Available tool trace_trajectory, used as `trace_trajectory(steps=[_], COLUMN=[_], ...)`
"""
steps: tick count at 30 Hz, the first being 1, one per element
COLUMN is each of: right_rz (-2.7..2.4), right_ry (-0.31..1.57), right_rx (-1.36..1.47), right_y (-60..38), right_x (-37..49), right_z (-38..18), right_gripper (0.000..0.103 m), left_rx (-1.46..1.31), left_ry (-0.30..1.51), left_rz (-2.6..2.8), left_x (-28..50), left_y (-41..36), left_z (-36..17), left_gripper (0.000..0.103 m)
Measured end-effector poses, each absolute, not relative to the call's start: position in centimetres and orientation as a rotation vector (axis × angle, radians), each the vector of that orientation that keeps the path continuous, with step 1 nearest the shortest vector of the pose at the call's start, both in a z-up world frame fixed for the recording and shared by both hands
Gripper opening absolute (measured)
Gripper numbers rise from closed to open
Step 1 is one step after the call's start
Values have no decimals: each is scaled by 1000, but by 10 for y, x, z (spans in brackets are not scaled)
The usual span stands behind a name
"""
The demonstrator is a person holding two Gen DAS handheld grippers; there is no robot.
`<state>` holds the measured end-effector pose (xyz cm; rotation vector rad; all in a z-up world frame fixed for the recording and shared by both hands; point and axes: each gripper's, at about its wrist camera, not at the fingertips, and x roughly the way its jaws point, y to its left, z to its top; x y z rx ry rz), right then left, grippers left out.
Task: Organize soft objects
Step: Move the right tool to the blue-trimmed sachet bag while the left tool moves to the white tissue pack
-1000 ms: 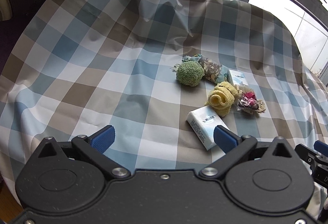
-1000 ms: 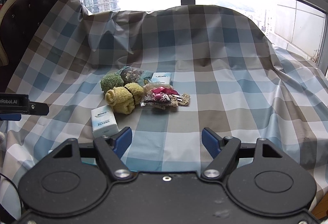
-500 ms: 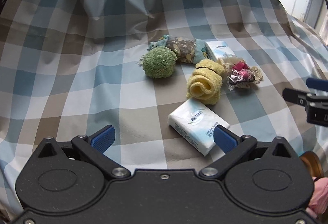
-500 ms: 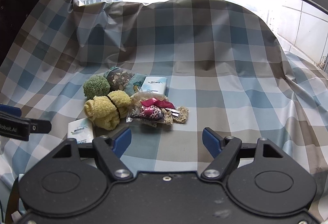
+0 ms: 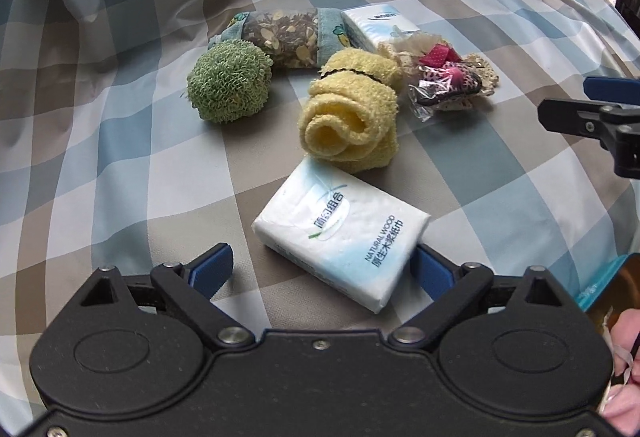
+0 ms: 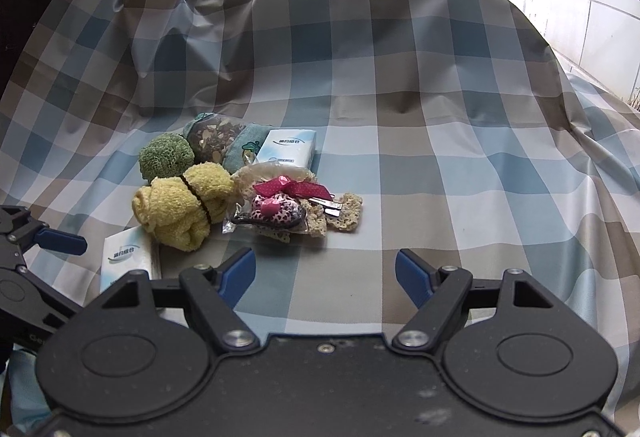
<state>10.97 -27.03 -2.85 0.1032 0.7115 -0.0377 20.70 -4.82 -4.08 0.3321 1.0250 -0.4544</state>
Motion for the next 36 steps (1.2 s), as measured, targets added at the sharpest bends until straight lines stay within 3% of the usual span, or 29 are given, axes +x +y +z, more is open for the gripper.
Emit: trace_trajectory(steps=[6, 13, 16, 22, 36], right_rz=[-42, -37, -39, -43, 88], right_ry=[713, 734, 740, 743, 892], right_rx=[90, 85, 89, 75, 152], right_y=[-274, -274, -273, -267, -208], right_x=[122, 147, 160, 192, 305], right_z=[-30, -32, -31, -22, 5], right_gripper=[77, 77, 77, 77, 83], left_rx=[218, 139, 119, 136, 106], left_ry=[1030, 1003, 963, 892, 850], left_rz=[-370, -276, -263, -256, -264], left_x=[229, 255, 261, 263, 259], left_y=[-30, -5, 0, -1, 3], left_z=[-42, -45, -49, -58, -61], left_gripper=[86, 85, 87, 101, 101])
